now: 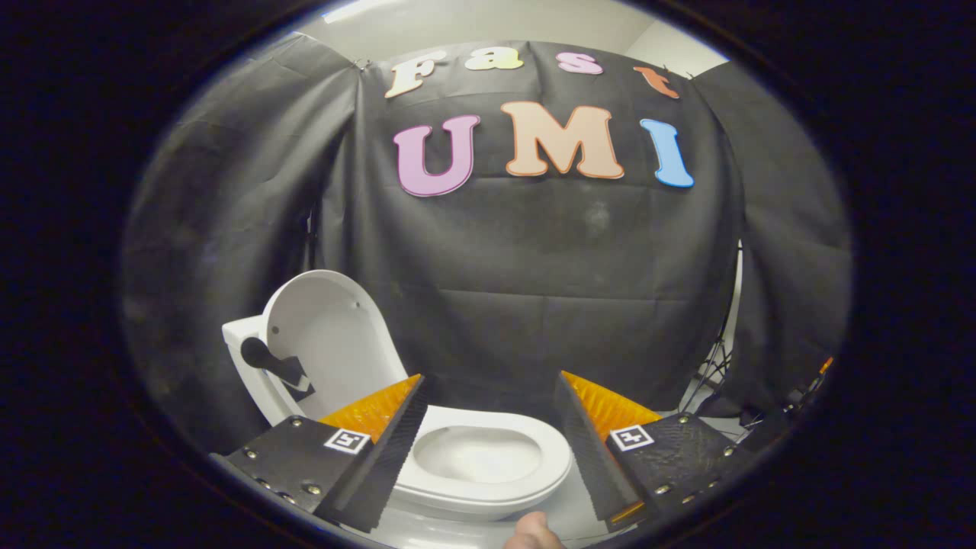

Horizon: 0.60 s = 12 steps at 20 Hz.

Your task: Open the toilet lid.

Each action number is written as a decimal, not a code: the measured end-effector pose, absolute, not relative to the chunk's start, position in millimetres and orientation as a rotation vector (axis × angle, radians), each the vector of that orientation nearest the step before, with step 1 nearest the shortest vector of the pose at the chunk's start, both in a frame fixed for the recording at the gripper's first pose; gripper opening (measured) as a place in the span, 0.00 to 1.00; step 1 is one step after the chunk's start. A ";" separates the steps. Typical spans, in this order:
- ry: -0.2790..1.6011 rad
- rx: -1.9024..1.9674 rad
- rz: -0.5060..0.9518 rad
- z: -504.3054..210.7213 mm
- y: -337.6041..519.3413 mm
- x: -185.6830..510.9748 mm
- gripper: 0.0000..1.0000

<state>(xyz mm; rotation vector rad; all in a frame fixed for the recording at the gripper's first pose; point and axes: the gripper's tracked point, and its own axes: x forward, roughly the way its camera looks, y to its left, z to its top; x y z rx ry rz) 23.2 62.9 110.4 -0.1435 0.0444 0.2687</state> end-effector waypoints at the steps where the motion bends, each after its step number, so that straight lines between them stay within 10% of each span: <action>1: 0.036 -0.142 0.257 116.0 54.5 22.8 0.99; 12: -0.010 -0.062 0.201 158.5 -6.6 8.4 0.99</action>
